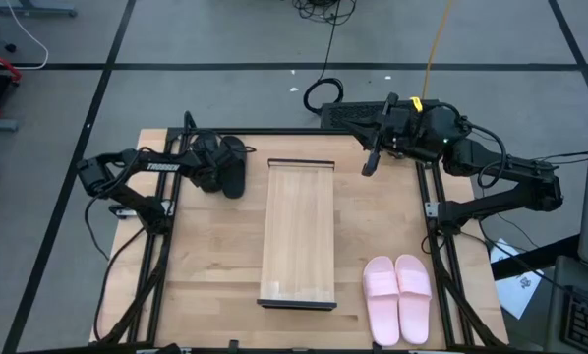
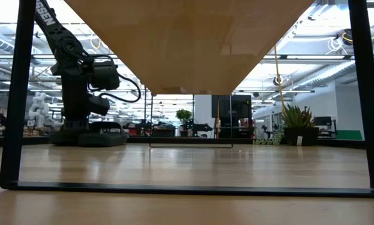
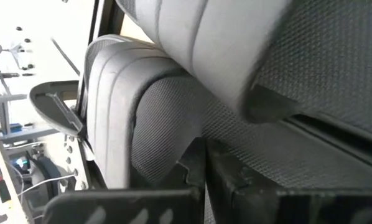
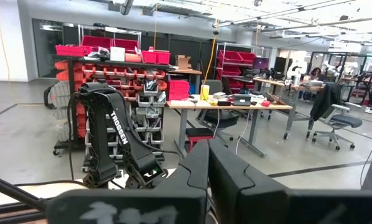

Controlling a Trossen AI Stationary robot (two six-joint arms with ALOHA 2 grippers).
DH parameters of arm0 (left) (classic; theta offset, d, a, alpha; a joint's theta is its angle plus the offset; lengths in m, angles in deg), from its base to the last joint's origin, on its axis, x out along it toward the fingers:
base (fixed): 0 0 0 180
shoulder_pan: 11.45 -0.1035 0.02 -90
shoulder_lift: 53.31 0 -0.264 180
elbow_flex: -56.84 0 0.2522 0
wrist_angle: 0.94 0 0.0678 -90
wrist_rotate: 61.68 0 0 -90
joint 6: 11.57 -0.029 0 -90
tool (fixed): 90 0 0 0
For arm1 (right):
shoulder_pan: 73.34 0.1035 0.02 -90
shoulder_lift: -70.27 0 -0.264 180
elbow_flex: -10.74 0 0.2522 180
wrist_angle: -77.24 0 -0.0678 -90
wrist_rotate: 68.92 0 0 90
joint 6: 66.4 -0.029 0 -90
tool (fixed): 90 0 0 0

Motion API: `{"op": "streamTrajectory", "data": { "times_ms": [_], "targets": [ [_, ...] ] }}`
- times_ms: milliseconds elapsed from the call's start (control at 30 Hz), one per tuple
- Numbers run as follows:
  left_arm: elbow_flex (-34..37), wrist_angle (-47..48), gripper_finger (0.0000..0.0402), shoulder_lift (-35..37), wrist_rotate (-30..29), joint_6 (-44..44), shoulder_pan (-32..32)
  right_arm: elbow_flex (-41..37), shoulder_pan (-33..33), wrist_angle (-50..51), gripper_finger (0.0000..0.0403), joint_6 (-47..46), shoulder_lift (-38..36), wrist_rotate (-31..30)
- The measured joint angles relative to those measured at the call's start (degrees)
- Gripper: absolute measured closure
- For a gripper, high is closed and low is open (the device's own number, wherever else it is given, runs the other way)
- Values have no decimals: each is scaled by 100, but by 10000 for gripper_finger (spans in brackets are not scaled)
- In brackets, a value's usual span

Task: Pick and place slides into the shelf
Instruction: Put the left black slipper on the shelf

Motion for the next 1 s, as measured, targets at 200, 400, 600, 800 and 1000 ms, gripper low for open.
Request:
{"op": "streamTrajectory", "data": {
  "times_ms": [200, 400, 600, 800, 1000],
  "targets": [
    [0, 11, 401, -3, -21, 74, 1, 0, 0, 0, 403, 0, -2, -2],
    [-11, 221, 401, -1, -180, 364, 110, 0, -2, -56, 403, 0, -1, -1],
    [-15, 653, 400, 57, -590, 644, 521, 0, -2, -267, 403, 6, 0, -13],
    [-46, 620, 401, 101, -622, 657, 814, 0, -2, -494, 403, 15, 0, -26],
    [-72, 623, 401, 126, -783, 655, 907, 0, -2, -500, 403, -105, 8, -28]
  ]
}}
